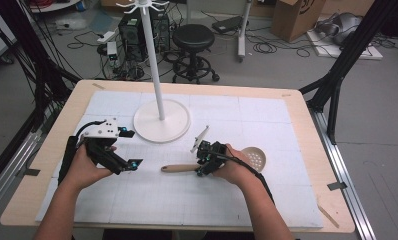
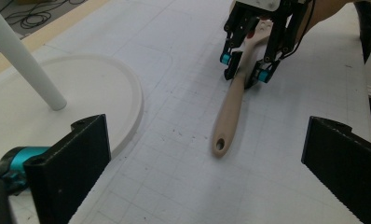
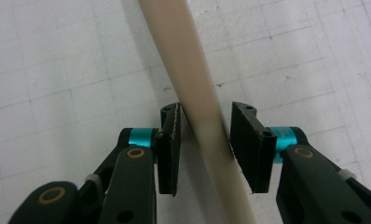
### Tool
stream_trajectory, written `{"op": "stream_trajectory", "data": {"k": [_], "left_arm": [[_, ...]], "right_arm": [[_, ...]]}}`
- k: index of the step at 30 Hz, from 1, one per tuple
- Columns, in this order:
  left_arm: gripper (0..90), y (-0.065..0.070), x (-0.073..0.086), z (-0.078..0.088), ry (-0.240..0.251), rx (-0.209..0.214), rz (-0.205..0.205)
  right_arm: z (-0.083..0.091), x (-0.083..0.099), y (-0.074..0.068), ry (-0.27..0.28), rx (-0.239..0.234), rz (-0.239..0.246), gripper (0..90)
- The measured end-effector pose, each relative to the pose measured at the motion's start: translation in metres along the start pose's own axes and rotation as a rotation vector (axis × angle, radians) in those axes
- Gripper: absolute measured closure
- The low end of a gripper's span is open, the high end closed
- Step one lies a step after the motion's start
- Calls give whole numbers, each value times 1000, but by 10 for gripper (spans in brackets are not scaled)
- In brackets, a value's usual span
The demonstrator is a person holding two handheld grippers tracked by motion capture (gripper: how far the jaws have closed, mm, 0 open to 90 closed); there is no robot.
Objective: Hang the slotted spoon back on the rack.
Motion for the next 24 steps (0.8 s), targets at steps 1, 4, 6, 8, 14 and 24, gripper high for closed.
{"op": "stream_trajectory", "data": {"k": [1,4,6,8,14,24], "left_arm": [[17,0,0,0,0,0,0],[17,0,0,-1,-3,1,-4],[17,1,0,-1,-2,1,0],[17,1,0,-1,-4,0,0],[17,1,1,-2,-10,-1,0],[17,0,1,-2,-13,-6,-4]], "right_arm": [[0,0,0,0,-3,-4,634],[0,0,1,0,-1,-6,642],[0,1,1,0,-3,-11,642],[0,1,1,-1,-7,-11,643],[-1,0,1,-13,-6,-2,654],[0,-2,0,-39,6,14,716]]}}
Point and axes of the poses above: each handheld gripper's, and its own axes: z roughly backward along the jaws, x roughly out of its underside, y roughly to its right, the point moved 5 cm from there along -z, roughly forward along the jaws, and after that the axes turned 7 degrees about x, right-handed, at the moved point
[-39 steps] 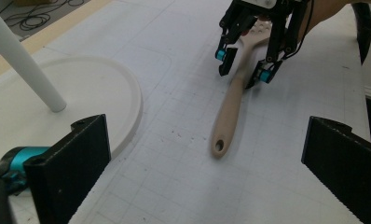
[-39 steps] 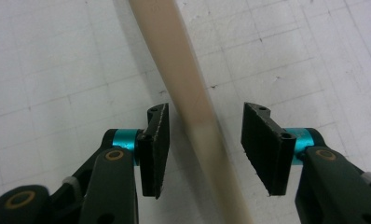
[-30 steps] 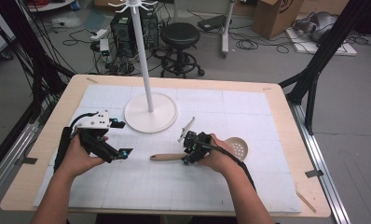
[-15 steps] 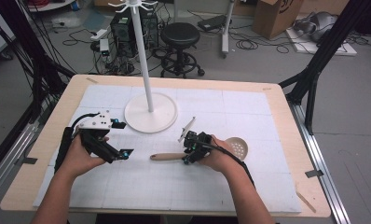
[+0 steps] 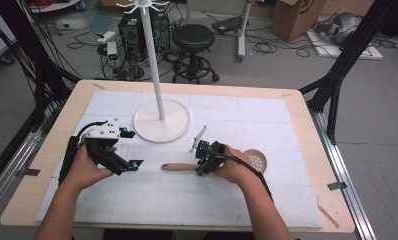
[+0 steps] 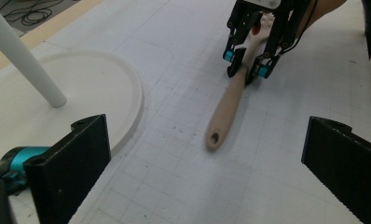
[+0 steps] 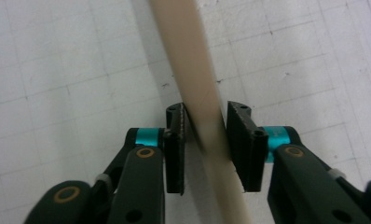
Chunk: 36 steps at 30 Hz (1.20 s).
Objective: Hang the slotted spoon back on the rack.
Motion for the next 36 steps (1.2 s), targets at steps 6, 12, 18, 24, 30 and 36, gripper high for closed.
{"op": "stream_trajectory", "data": {"k": [6,12,18,24,30,36], "left_arm": [[17,-1,0,1,2,1,2],[18,-1,0,2,0,-1,0],[18,-2,0,3,11,-7,8],[18,-1,-1,3,10,-11,6],[18,-1,-1,4,11,-13,4],[18,-1,-1,4,16,-13,5]], "right_arm": [[1,3,3,-2,-10,-69,759],[6,3,5,15,1,-92,760],[25,5,11,84,30,-138,761],[56,5,20,206,59,-180,760],[77,6,25,293,67,-206,761],[99,2,29,394,83,-216,761]]}}
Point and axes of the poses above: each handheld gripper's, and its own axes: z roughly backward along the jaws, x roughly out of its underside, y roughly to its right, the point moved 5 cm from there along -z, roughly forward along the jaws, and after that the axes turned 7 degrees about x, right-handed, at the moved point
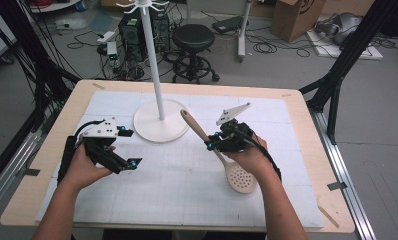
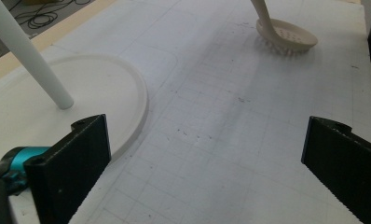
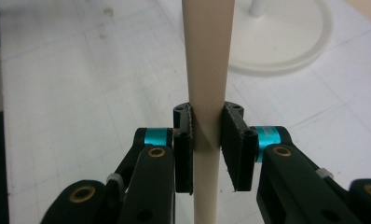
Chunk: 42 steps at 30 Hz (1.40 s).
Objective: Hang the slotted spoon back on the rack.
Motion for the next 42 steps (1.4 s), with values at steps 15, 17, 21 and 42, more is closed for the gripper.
{"op": "stream_trajectory", "data": {"k": [15,17,21,42], "left_arm": [[18,0,0,1,5,-1,-1],[18,0,0,2,5,0,0],[18,0,-1,2,7,-1,-1],[18,1,-5,6,23,4,-10]], "right_arm": [[31,-28,7,101,7,-4,761],[33,-32,8,110,12,-3,761],[38,-39,9,130,10,-1,761],[58,-88,22,133,25,39,760]]}}
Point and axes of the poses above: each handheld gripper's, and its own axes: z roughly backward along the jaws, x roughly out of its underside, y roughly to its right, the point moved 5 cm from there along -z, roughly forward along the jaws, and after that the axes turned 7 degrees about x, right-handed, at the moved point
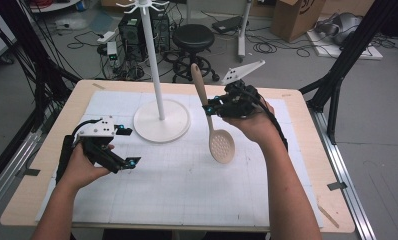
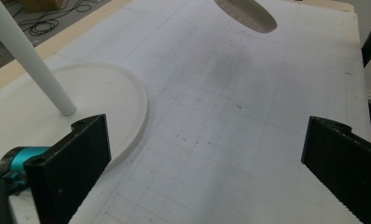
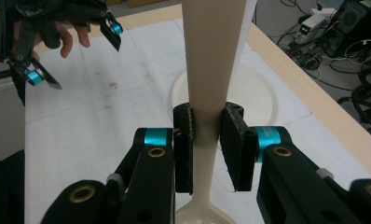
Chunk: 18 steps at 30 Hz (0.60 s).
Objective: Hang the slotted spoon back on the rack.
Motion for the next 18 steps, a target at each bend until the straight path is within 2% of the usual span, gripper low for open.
{"op": "stream_trajectory", "data": {"k": [12,18], "left_arm": [[18,0,-1,1,22,-1,8],[18,1,-3,2,15,1,-3]], "right_arm": [[1,-35,10,0,8,35,759],[1,-51,17,-4,8,41,759]]}}
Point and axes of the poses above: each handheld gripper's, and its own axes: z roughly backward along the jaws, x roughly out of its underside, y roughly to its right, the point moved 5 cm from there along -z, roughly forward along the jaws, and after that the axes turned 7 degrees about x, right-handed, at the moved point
